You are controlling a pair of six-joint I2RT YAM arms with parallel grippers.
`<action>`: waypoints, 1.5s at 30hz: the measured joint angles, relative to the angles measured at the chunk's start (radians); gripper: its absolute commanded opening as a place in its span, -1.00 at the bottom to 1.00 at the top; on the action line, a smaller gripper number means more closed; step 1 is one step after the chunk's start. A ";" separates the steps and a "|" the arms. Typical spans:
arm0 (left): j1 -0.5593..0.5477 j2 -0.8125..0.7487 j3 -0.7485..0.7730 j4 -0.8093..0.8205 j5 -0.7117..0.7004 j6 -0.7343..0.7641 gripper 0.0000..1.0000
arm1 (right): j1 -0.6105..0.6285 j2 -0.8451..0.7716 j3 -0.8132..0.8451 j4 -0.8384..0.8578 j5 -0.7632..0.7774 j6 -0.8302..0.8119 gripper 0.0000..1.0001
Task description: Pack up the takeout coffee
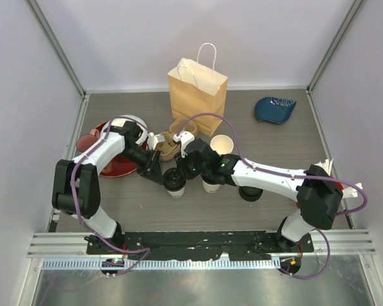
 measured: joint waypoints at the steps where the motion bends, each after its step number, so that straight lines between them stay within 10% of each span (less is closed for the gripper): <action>1: 0.000 0.001 0.000 0.000 0.001 -0.001 -0.70 | 0.005 -0.004 -0.010 0.010 0.013 0.002 -0.98; 10: 0.005 0.026 0.000 -0.008 0.023 -0.027 -1.00 | 0.018 -0.055 -0.145 0.184 0.072 0.083 -0.98; 35: 0.011 0.110 0.052 -0.089 0.036 -0.051 -1.00 | 0.048 -0.061 -0.211 0.270 0.158 0.166 -0.98; 45: 0.039 0.020 0.079 -0.041 -0.101 0.009 -0.29 | 0.069 -0.005 -0.122 0.224 0.203 0.150 -0.98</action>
